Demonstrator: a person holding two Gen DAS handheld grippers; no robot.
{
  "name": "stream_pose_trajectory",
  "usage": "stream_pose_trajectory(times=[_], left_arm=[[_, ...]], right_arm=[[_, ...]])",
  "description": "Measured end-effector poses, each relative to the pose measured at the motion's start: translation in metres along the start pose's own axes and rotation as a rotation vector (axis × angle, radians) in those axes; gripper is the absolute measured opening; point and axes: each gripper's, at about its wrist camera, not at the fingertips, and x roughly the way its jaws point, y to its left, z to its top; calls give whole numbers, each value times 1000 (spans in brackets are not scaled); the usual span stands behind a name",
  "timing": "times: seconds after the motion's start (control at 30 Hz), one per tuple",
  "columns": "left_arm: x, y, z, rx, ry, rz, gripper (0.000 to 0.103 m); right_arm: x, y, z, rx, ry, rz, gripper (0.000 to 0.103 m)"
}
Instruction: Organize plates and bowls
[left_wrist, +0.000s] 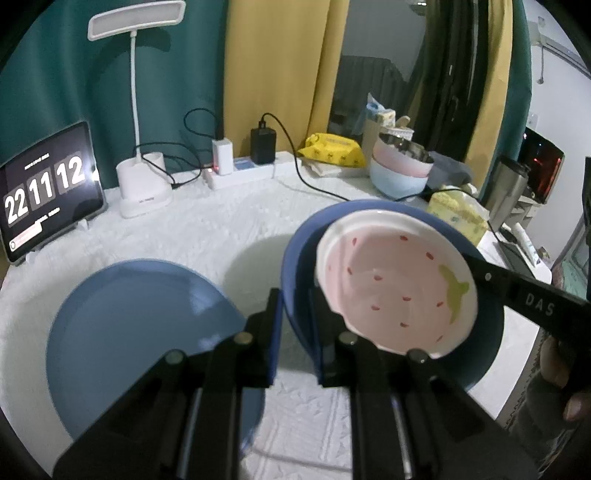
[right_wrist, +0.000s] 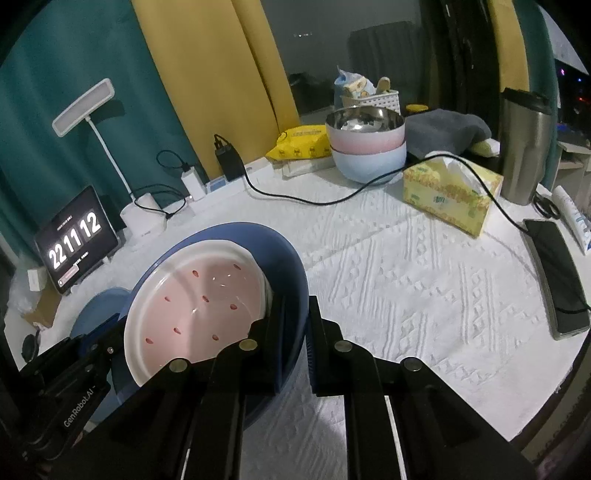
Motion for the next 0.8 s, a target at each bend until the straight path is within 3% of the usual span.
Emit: stream_pose_trajectory(times=[0.5, 0.8], left_arm=[[-27, 13, 14, -16, -44, -13, 14], [-41, 40, 21, -40, -66, -3, 14]], right_arm=[[-26, 22, 18, -23, -53, 0, 12], [-31, 52, 27, -51, -67, 14, 12]])
